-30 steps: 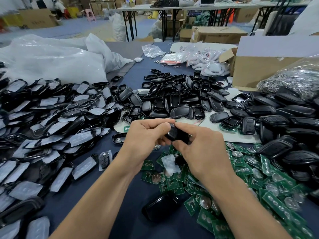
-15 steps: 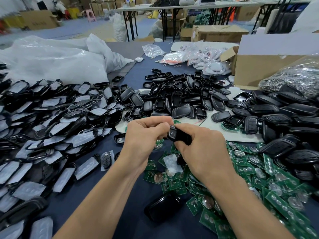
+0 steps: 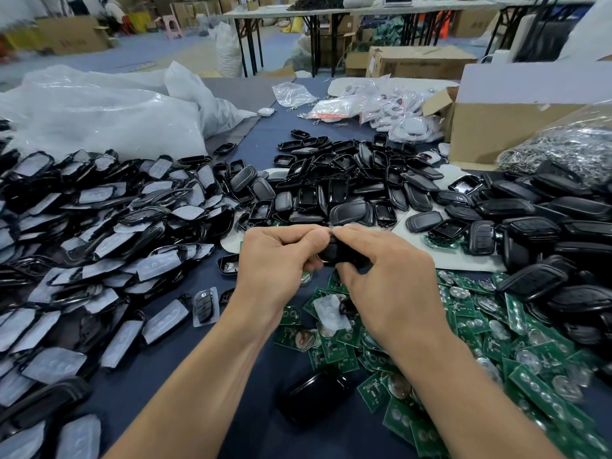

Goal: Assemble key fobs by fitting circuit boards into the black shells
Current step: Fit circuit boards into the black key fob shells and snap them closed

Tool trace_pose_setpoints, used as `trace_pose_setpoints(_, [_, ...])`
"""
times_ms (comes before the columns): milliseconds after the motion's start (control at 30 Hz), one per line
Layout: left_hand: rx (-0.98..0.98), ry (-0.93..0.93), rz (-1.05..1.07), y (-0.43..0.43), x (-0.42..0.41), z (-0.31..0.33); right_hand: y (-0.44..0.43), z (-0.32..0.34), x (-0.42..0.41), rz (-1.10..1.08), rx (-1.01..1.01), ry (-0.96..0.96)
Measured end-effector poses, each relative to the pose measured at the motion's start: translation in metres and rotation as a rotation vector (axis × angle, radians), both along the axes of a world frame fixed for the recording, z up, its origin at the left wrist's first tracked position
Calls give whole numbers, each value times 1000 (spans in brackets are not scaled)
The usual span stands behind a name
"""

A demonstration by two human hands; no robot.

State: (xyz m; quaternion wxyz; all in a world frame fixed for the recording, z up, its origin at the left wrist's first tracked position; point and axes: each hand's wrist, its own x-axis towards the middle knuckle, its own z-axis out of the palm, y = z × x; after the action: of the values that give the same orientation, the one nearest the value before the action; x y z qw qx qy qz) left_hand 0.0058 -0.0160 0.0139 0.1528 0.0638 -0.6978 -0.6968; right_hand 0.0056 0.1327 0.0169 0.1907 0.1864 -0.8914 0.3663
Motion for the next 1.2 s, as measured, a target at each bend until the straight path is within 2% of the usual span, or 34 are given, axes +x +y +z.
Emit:
trace_pose_setpoints(100, [-9,31,-10,1,1,1,0,-2,0,-20,-80,13])
trace_pose_setpoints(233, [-103,66,9,-3,0,3,6,0,-7,23,-406,-244])
trace_pose_setpoints(300, [-151,96,-22,-5,0,4,9,2,-12,50,-477,-325])
trace_pose_setpoints(433, [-204,139,-71,-6,1,4,12,4,-12,124,-433,-326])
trace_pose_setpoints(633, [-206,118,-97,-3,0,1,11,4,-10,11,-525,-281])
trace_pose_setpoints(833, [-193,117,-105,-6,0,2,9,4,-4,-102,-271,-79])
trace_pose_setpoints(900, [-135,111,-112,-5,1,3,9,6,-5,-46,-437,-209])
trace_pose_setpoints(967, [-38,88,-147,-4,2,5,6,8,-6,73,-818,-473])
trace_pose_setpoints(1033, [12,79,-199,-1,3,8,4,9,-7,142,-1088,-720])
trace_pose_setpoints(1100, [47,74,-222,4,4,8,2,7,-8,193,-1208,-860])
trace_pose_setpoints(1200, [130,39,-155,13,6,8,1,5,-8,239,-1282,-935])
